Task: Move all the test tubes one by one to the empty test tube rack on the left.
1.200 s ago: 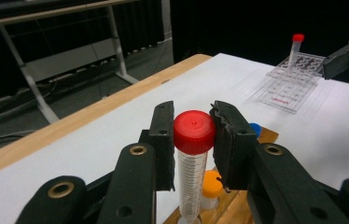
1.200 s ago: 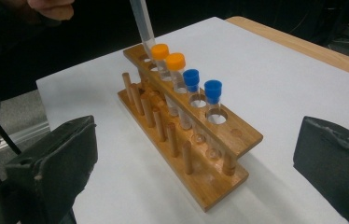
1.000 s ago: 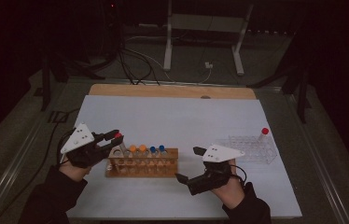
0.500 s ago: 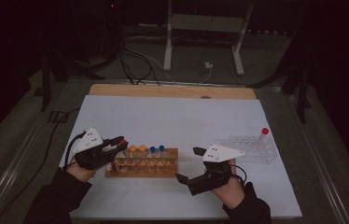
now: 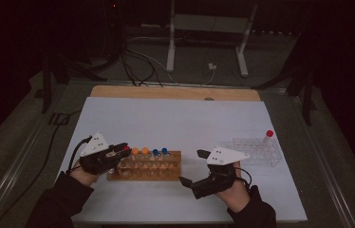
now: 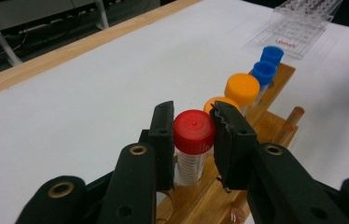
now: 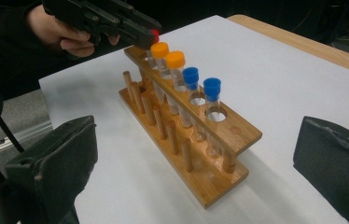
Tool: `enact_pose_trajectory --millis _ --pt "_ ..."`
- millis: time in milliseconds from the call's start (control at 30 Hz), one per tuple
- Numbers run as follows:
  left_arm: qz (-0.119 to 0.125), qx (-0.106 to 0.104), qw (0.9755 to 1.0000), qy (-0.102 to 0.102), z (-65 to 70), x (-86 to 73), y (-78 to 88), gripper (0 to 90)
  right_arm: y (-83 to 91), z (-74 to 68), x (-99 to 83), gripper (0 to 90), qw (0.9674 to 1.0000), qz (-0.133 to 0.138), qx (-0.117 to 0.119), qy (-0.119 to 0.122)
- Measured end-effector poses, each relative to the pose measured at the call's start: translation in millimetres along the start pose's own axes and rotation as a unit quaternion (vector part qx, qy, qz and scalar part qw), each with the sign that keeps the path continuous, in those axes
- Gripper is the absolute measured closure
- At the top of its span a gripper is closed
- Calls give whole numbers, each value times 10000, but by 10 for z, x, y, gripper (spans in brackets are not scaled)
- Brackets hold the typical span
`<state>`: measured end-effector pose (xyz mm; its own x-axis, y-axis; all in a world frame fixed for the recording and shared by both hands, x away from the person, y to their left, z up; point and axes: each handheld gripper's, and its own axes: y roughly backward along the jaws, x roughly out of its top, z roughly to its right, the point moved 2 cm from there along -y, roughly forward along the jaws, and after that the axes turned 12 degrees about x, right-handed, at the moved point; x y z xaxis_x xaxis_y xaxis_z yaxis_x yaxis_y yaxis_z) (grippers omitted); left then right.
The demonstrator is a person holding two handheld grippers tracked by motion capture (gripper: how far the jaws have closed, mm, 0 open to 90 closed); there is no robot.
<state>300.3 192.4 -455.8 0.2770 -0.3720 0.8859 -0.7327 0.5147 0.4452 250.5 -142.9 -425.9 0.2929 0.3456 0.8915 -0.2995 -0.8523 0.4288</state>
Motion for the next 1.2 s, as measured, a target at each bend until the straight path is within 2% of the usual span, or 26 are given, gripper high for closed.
enact_pose_trajectory --millis 467,533,633,767,933,1067,1133,1200 --pt "-95 -65 9999 -11 -20 1 11 715 14 2 11 0 10000 16 9 -5" --pt "-100 -91 9999 -54 -17 -2 13 710 20 3 15 0 10000 26 15 -1" --pt "-102 -189 9998 -3 -26 -11 22 695 33 6 20 0 10000 43 8 4" --pt "-33 -338 9994 8 -18 2 61 600 62 17 32 0 10000 85 -20 11" --pt "191 -367 9991 31 -15 44 161 402 126 44 54 0 9998 144 -93 32" --pt "419 -481 9978 164 -16 47 226 263 191 100 60 0 9996 253 -138 13" --pt "457 -490 9976 196 -22 55 251 191 230 151 55 0 9993 303 -204 -30" --pt "518 -562 9968 248 -33 58 274 162 271 200 51 0 9989 335 -317 -25"
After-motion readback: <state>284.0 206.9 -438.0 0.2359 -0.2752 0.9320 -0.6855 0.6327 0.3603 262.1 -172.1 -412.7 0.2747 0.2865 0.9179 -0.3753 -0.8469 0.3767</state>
